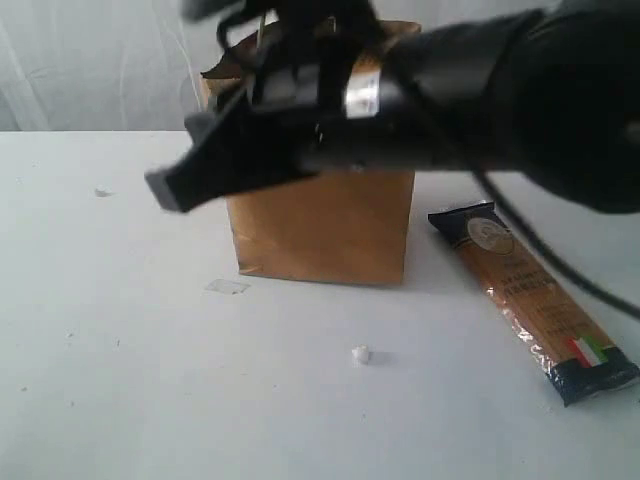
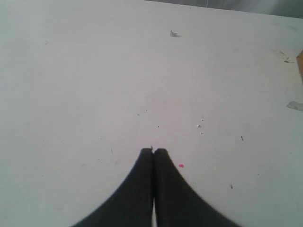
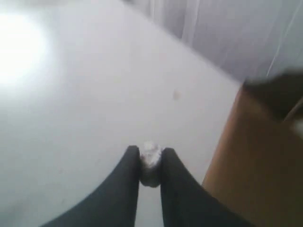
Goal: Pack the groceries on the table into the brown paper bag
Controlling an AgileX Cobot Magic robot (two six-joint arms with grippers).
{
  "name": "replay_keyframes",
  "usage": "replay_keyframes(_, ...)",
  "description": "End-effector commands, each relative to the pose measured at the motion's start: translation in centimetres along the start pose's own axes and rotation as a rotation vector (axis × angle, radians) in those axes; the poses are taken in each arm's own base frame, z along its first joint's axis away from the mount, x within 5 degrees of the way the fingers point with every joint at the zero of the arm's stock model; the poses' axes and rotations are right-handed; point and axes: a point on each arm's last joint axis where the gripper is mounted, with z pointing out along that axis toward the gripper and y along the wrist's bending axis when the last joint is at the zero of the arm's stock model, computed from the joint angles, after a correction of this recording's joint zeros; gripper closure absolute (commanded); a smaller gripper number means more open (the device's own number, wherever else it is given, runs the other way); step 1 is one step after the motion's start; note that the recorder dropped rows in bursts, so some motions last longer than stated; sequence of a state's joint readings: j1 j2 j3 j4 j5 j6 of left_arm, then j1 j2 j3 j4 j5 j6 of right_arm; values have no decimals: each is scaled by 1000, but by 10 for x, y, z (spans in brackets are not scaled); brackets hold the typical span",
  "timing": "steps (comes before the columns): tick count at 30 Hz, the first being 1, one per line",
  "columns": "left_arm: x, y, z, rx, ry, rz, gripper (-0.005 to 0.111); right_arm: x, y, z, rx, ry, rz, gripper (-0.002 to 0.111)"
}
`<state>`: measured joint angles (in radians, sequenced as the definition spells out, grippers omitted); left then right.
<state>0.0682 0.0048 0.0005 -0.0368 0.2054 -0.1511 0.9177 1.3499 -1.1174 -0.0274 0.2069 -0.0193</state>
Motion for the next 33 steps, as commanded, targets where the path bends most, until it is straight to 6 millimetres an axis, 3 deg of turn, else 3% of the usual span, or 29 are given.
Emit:
replay_keyframes(1,-1,0,0,2,-9,-9,107,-31,-10,-28,53,-267,-119,108)
replay_keyframes(5,-1,0,0,2,-9,-9,107,-37,-23,-33,119,-323,-218,108)
replay_keyframes(11,-1,0,0,2,-9,-9,107,-24,-76,-23,279,-262,-190,108)
replay_keyframes(18,-1,0,0,2,-9,-9,107,-6,-135,-16,419,-336,260,108)
replay_keyframes(22,-1,0,0,2,-9,-9,107,3,-146,-3,446,-349,323,108)
replay_keyframes(28,-1,0,0,2,-9,-9,107,23,-149,17,433,-229,343,108)
replay_keyframes(33,-1,0,0,2,-9,-9,107,29,-150,22,428,-191,345,108)
